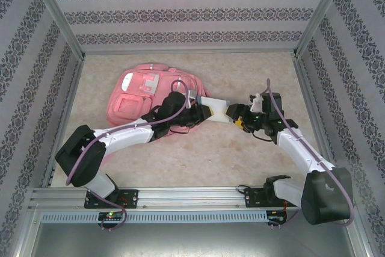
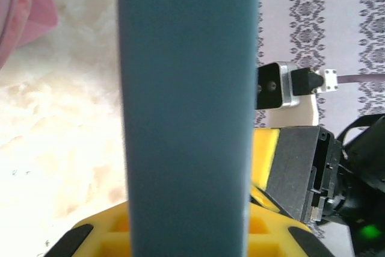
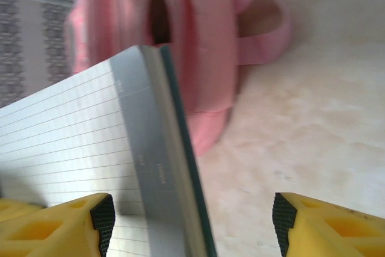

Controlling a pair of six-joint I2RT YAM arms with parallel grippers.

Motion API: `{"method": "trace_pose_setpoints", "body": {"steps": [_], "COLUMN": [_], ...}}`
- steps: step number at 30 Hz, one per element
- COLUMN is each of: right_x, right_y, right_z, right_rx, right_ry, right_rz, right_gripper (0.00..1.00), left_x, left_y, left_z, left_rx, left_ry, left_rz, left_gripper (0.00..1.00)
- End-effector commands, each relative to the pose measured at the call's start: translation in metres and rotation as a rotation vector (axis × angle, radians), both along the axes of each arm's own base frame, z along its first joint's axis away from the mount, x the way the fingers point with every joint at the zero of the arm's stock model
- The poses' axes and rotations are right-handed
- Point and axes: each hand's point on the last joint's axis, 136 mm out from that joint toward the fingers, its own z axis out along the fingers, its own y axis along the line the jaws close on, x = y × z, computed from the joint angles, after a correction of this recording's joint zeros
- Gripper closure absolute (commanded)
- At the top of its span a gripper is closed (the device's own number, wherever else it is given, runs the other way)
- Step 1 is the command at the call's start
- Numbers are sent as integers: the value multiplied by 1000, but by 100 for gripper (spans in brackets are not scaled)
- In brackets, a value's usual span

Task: Pack the student bag
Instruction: Pick up the book at the center of the table, then open the student bag at the center of the table.

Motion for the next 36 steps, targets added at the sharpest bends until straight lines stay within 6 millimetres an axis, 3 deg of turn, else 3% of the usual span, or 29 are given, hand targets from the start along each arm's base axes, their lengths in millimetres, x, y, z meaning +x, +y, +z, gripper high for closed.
{"method": "trace_pose_setpoints", "body": {"steps": [1, 5, 11, 16, 24, 28, 32, 36], "right_x": [13, 21, 29, 32, 32, 30, 27, 25], "right_y": [16, 21, 22, 16, -1, -13, -18, -21], "right_z": [39, 48, 52, 52, 49, 45, 41, 37], "right_rx": [154, 219, 279, 271, 244, 230, 214, 207], "right_ry": [-73, -86, -91, -93, -102, -103, -101, -99], "right_rz": [57, 70, 66, 27, -50, -99, -115, -124], "right_gripper": [29, 36, 58, 100, 100, 100, 100, 100], "left_x": [-4, 2, 1, 5, 16, 24, 31, 35], "left_y": [-3, -3, -1, 6, 40, 79, 107, 134], "left_z": [40, 52, 53, 44, 22, 10, -1, -26], "left_rx": [-102, -166, -181, -148, 139, 452, 671, 889], "left_ry": [-72, -70, -49, -26, -14, -46, -56, 3], "left_rz": [-95, -116, -141, -131, -97, -38, -17, -10], "left_gripper": [100, 100, 100, 100, 62, 59, 58, 53]}}
